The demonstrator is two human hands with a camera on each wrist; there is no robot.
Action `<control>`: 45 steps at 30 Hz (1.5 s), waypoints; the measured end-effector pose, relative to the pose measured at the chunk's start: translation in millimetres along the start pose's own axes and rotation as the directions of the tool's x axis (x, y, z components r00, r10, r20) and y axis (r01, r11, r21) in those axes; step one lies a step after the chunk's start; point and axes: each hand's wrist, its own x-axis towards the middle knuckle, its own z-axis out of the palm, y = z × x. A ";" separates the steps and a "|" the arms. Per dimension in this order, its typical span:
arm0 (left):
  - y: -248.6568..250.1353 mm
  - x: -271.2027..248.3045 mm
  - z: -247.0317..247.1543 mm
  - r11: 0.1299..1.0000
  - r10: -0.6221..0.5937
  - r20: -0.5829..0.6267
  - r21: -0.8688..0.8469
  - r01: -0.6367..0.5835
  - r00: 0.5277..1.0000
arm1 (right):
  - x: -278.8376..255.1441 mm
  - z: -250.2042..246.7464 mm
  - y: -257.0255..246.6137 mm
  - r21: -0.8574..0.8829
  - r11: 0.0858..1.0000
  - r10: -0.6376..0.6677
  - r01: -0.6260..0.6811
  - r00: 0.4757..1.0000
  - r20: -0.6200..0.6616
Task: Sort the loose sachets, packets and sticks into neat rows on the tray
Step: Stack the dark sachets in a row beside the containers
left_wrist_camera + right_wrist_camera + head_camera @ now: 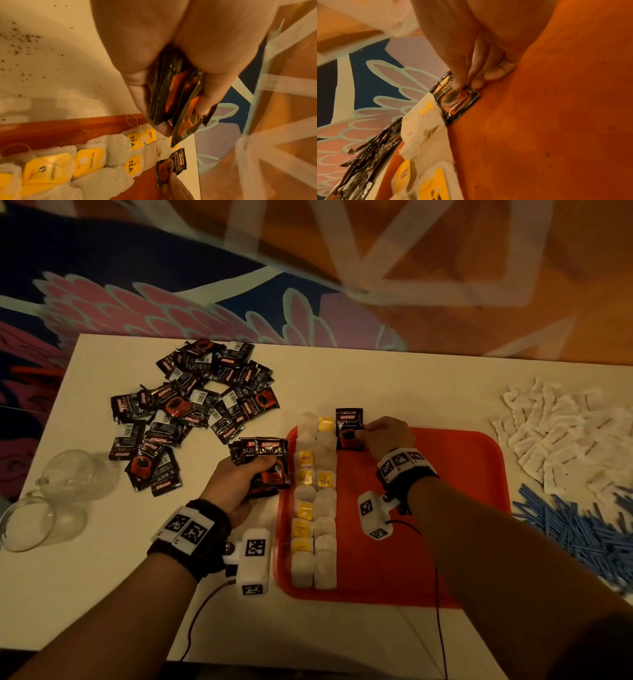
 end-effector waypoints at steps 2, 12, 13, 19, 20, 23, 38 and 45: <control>-1.5 -0.4 1.4 1.000 0.010 -0.001 -0.004 -0.010 1.000 | -1.6 -3.3 2.7 0.029 0.999 -0.013 0.013 1.000 0.003; -2.2 -11.0 39.0 0.996 0.069 -0.003 -0.062 -0.069 0.998 | -60.9 -16.9 3.2 0.287 0.944 -0.238 0.161 0.937 0.255; -2.5 -13.4 44.9 0.996 0.072 0.007 -0.056 -0.072 0.997 | -72.7 -19.2 0.2 0.326 0.932 -0.270 0.159 0.905 0.330; -0.6 -35.8 78.8 0.996 0.072 0.073 -0.050 -0.068 0.995 | -103.3 -38.1 4.0 0.333 0.899 -0.394 0.286 0.858 0.329; 0.6 -38.6 82.4 0.994 0.084 0.068 -0.076 -0.079 0.994 | -103.7 -42.0 6.7 0.332 0.901 -0.387 0.280 0.865 0.320; 4.8 -45.7 90.3 0.985 0.116 0.054 -0.134 -0.108 0.992 | -103.7 -52.2 14.5 0.282 0.911 -0.387 0.302 0.861 0.329; 3.4 -49.7 101.1 0.997 0.008 0.111 -0.074 0.000 0.994 | -97.3 -73.8 26.8 0.177 0.913 -0.407 0.368 0.858 0.313; 1.2 -30.7 96.1 0.999 -0.024 0.039 -0.021 0.025 0.999 | -86.4 -63.5 24.9 0.047 0.907 -0.410 0.419 0.852 0.325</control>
